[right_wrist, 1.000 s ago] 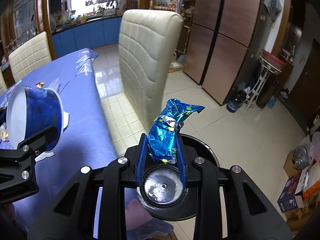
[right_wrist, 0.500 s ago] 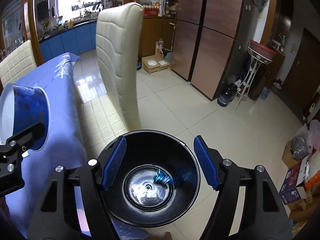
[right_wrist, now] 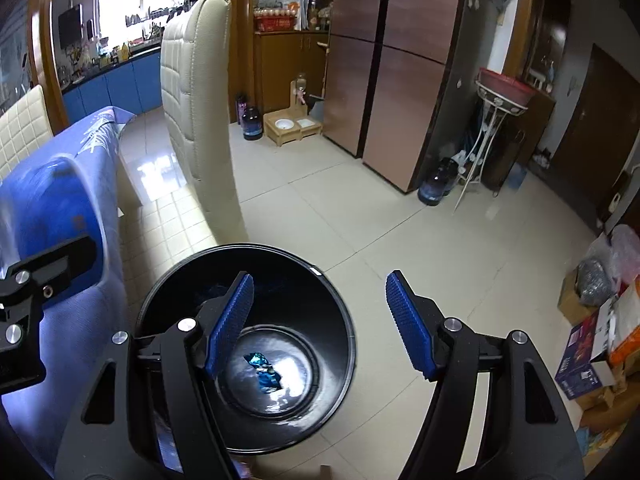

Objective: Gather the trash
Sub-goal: 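Open the right tool to drop the wrapper while the left tool drops the cup, then move both tools back over the table toward the clear lid and tissue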

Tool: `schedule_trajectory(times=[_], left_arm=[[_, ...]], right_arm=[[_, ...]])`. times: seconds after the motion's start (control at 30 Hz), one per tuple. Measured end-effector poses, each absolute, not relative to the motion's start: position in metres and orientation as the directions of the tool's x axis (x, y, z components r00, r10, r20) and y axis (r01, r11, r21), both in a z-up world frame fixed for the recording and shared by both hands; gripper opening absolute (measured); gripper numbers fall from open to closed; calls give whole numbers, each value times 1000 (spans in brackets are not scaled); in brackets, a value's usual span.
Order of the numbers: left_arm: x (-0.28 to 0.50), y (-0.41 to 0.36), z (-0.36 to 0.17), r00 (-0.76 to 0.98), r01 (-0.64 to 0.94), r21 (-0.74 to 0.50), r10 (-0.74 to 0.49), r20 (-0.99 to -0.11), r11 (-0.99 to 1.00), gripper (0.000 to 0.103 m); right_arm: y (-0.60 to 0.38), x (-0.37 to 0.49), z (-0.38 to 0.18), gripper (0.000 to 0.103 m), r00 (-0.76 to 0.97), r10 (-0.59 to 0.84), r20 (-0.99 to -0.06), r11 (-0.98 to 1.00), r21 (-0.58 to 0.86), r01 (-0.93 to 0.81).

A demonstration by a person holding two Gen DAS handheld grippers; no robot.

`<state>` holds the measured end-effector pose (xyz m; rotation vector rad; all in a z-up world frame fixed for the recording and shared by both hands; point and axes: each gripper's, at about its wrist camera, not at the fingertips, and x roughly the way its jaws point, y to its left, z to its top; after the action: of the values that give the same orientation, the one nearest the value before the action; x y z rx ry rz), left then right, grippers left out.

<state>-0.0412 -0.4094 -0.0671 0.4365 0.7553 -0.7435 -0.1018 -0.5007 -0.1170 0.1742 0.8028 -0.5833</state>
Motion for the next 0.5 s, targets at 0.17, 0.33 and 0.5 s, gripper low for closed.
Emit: schedule_trajectory(times=[0.17,0.33,0.5], left_arm=[[-46,-419,-71,475,747,79,-446,-758,660,86],[-46,-417,-75,475,741,81,-435,-765,667,86],[-34,-401,-74,507,695,91,-396,-766,713,86]], right_arm=[[-512,-109,-121,69,536,-417,-734,814,-40,580],[-509,-106,-123,69,538,-396,-744,824,-30,566],[-492,-94,-119,69,570,-366,-736,853,-21,521]])
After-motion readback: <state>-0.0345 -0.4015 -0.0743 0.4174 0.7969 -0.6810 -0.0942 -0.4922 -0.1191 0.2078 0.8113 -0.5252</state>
